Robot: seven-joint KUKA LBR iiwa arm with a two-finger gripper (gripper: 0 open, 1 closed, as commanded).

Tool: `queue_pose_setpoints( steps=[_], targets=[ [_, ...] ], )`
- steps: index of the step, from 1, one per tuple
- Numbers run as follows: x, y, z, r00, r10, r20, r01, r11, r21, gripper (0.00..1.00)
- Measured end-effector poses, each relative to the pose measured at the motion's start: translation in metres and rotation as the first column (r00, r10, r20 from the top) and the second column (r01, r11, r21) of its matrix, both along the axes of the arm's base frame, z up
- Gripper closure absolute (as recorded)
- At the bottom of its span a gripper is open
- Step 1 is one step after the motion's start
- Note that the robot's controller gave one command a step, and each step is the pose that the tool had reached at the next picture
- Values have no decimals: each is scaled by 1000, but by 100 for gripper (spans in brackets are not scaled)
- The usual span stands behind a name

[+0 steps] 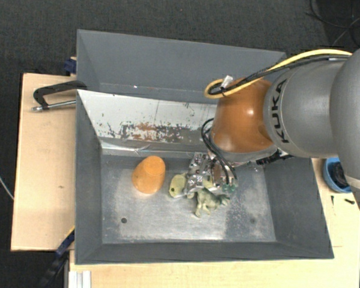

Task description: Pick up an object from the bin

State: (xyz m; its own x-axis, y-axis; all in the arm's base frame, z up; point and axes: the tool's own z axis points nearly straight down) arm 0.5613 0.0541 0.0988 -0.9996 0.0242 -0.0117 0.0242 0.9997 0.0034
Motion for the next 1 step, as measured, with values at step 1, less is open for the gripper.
queue_pose_setpoints(
  steps=[1],
  targets=[
    [1,24,126,981,194,2,-194,981,-3,100]
  ],
)
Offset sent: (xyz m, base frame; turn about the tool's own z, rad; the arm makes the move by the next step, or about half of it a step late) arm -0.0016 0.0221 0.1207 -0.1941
